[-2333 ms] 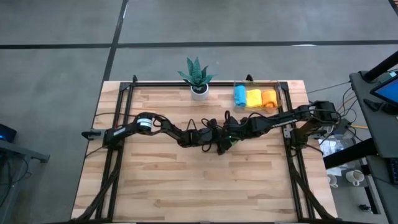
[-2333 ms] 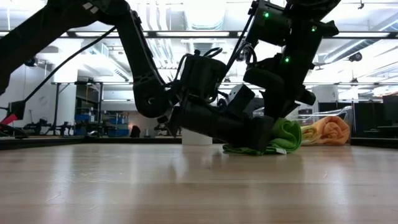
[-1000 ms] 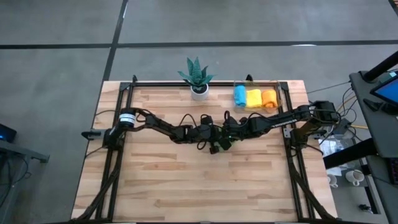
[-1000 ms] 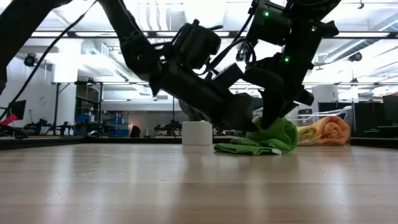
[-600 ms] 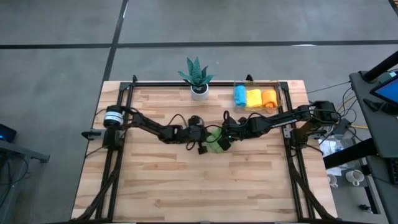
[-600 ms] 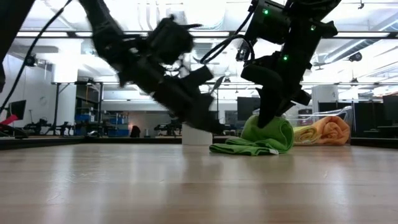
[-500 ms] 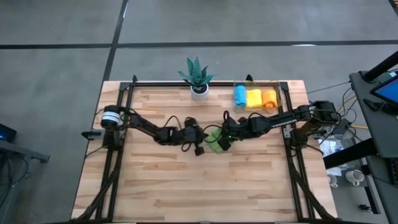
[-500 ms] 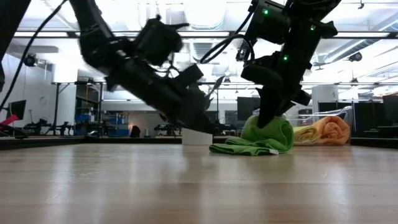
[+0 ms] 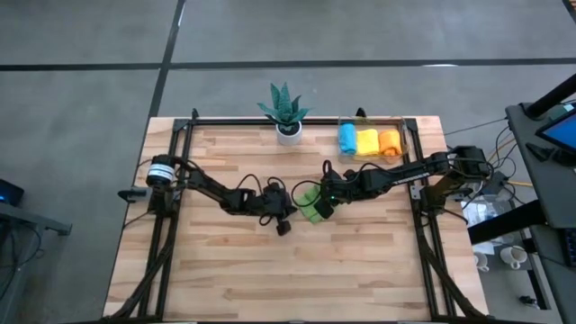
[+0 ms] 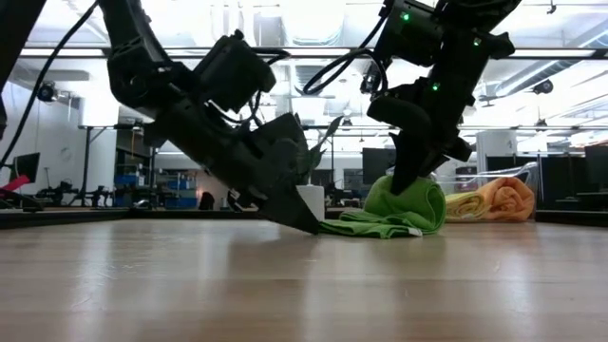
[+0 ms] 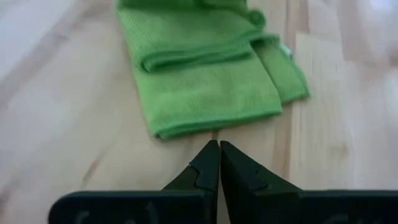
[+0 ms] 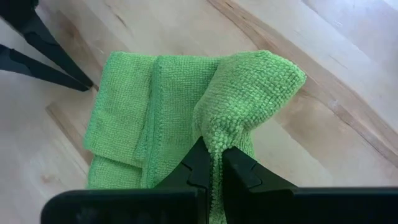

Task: Roll microfiber towels into tight, uniform cylinder then place into a basket
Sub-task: Roll the green microfiber cloth

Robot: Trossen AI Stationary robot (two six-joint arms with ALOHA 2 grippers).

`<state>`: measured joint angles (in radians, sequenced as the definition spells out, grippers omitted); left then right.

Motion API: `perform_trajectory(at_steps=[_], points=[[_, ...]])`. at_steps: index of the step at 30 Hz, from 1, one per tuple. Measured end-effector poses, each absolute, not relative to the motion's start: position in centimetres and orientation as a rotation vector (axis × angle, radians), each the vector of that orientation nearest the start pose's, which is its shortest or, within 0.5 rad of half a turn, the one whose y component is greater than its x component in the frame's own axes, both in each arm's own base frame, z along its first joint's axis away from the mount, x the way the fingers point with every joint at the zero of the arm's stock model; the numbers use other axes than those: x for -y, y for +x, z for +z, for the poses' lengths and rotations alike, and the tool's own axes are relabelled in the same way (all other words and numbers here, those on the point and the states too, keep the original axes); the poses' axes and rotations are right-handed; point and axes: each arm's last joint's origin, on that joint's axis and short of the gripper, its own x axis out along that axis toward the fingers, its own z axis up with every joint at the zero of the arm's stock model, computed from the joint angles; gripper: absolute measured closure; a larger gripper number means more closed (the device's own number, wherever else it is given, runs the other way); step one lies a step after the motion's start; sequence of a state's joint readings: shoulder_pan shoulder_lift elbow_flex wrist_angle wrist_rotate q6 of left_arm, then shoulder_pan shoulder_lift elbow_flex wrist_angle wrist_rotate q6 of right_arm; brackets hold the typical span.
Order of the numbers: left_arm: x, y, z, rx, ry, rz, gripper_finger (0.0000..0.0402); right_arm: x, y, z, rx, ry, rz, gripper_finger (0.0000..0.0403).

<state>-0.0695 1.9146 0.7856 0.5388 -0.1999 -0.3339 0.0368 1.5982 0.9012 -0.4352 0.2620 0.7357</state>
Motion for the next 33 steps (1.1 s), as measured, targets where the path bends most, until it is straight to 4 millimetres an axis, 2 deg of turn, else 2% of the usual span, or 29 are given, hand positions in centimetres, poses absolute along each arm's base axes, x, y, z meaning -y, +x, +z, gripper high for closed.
perform_trajectory(at_steps=[8,19,33], points=[[2.1,36.1,10.4,-0.608,-0.235,0.229,0.0402,-0.3,29.4,17.0,-0.983,0.487,-0.597,0.0392],[-0.1,38.8,9.9,-0.614,-0.185,0.238,0.0402,-0.3,29.9,16.2,-0.981,0.502,-0.608,0.0392],[-0.5,38.2,9.5,-0.633,-0.155,0.249,0.0401,-0.4,30.7,16.4,-0.930,0.469,-0.555,0.0380]])
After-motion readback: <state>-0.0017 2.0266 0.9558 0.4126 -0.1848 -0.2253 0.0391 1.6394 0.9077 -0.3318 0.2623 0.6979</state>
